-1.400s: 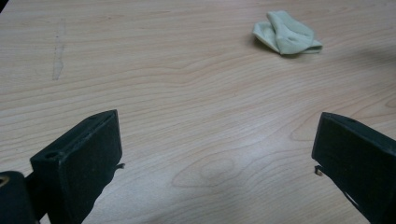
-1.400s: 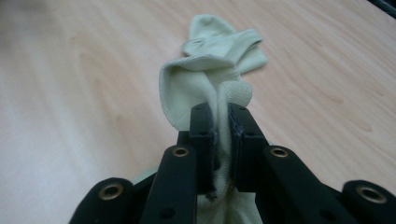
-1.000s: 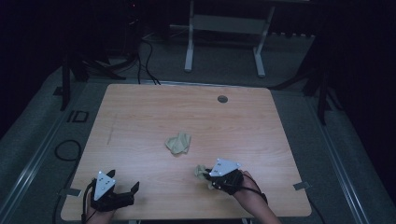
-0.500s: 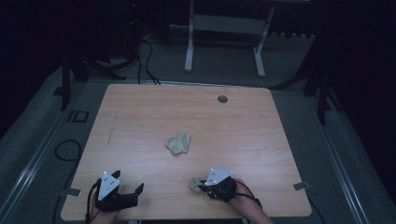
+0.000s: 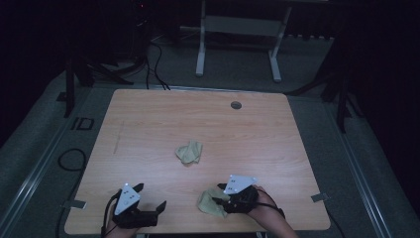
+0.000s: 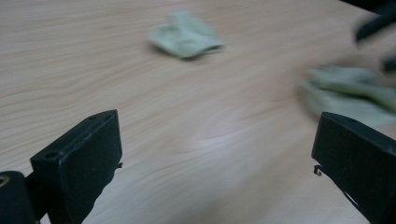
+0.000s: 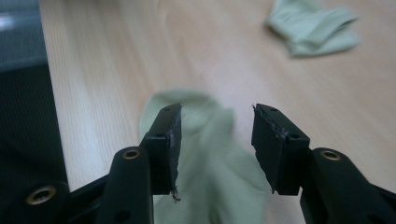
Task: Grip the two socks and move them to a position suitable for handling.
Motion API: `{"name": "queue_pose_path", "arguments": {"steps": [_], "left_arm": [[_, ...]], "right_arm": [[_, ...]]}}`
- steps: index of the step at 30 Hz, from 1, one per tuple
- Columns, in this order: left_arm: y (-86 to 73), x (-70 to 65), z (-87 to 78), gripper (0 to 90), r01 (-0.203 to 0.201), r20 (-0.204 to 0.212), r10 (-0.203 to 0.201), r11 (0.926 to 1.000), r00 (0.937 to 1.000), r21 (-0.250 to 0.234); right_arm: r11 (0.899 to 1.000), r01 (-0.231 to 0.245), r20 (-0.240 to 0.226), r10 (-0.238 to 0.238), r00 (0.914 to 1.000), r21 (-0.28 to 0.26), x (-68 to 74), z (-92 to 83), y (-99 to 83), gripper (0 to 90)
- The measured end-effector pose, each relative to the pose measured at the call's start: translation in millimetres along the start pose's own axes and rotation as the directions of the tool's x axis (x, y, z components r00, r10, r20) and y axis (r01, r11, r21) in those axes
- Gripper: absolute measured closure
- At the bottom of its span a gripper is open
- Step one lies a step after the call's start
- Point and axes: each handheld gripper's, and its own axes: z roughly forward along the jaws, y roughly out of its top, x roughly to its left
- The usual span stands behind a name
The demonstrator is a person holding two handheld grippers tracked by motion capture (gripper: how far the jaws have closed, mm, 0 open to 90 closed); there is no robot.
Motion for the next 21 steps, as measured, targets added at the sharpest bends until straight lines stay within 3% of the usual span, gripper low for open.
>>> {"name": "queue_pose_path", "arguments": {"steps": [4,6,8,10,12,15,18,21], "left_arm": [[15.9,-23.8,9.9,6.1,-0.029,0.096,0.028,0.9995,0.995,0.013],[19.1,-28.8,13.0,14.3,-0.041,0.112,0.039,0.9991,0.9929,0.014],[26.7,-38.9,25.1,16.0,-0.055,0.15,0.048,0.9978,0.9875,0.038],[29.7,-42.7,34.1,24.7,-0.06,0.184,0.049,0.9966,0.9816,0.056],[30.7,-43.8,39.2,31.6,-0.061,0.189,0.047,0.9956,0.981,0.071],[31.1,-43.6,61.4,36.7,-0.045,0.194,0.019,0.9903,0.9807,0.132],[31.4,-42.8,75.0,40.5,-0.031,0.201,0.0,0.9879,0.9797,0.152],[31.4,-44.4,89.9,43.8,-0.044,0.198,0.005,0.9802,0.9801,0.193]], "right_arm": [[0.999,-0.045,0.029,0.046,0.9985,-0.03,-3.8,-16.9,-1.7,56.3],[0.999,-0.048,0.031,0.049,0.9983,-0.027,-4.0,-18.4,-3.8,56.5],[0.998,-0.065,0.042,0.066,0.997,-0.013,-8.2,-18.2,-10.7,58.7],[0.996,-0.088,0.036,0.088,0.9955,-0.009,-13.0,-15.4,-13.6,59.4],[0.996,-0.093,0.031,0.093,0.9952,-0.002,-17.1,-10.4,-13.3,59.3],[0.994,-0.108,0.004,0.108,0.9941,0.006,-21.7,0.5,-9.2,58.9],[0.995,-0.091,-0.023,0.092,0.9955,0.039,-22.7,17.5,-4.3,58.5],[0.993,-0.063,-0.051,0.068,0.9964,0.095,-21.8,34.8,-4.8,58.4]]}}
